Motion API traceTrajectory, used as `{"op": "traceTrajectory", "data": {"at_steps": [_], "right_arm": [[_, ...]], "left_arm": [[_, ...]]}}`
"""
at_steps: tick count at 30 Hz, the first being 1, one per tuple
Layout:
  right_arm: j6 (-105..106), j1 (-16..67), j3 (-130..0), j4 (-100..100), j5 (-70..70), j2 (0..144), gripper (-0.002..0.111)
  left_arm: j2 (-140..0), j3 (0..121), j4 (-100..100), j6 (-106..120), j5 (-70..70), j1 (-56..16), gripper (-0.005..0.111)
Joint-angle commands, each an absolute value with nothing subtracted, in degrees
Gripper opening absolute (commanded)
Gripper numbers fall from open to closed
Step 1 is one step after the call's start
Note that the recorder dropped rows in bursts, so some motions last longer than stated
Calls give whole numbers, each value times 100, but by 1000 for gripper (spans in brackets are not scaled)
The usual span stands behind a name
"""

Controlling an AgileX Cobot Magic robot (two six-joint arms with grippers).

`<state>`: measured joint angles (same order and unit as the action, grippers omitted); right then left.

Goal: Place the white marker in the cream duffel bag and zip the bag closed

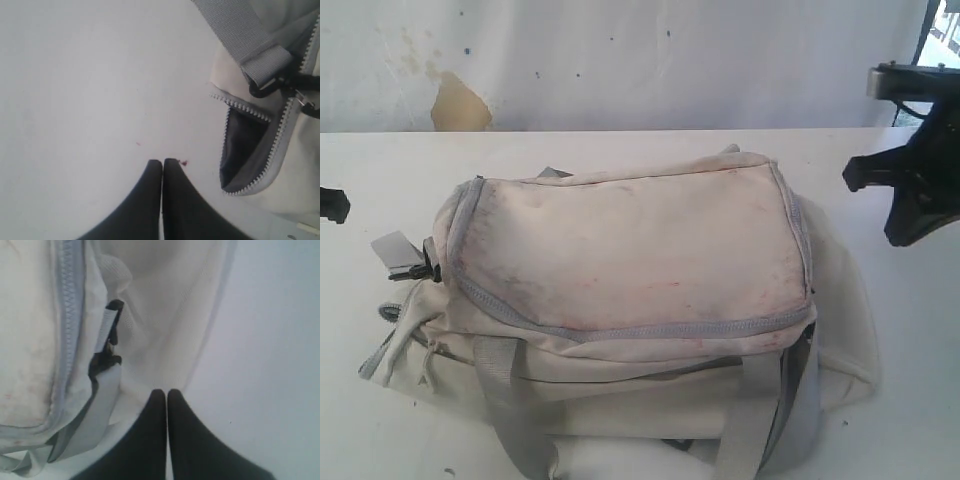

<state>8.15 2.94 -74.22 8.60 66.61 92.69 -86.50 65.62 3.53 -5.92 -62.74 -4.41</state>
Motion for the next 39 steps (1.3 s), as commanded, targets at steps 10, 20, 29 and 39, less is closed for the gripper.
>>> {"op": "traceTrajectory", "data": {"at_steps": [10,20,29,39], "right_arm": [[753,-130,-6372,189,6117,9104,0],[740,-130,-5644,189,5743,7426,0],[740,-130,-5260,189,5368,5324,0],[787,-130,-4506,-38,5062,3312,0]], "left_arm": [[-8512,6399,372,-383,-6266,-180,0],[-7624,6277,372,-383,-6156,-180,0],[-5513,5159,392,-97,-5329,-180,0],[-3055,4347,431,170,-4926,-180,0]]}}
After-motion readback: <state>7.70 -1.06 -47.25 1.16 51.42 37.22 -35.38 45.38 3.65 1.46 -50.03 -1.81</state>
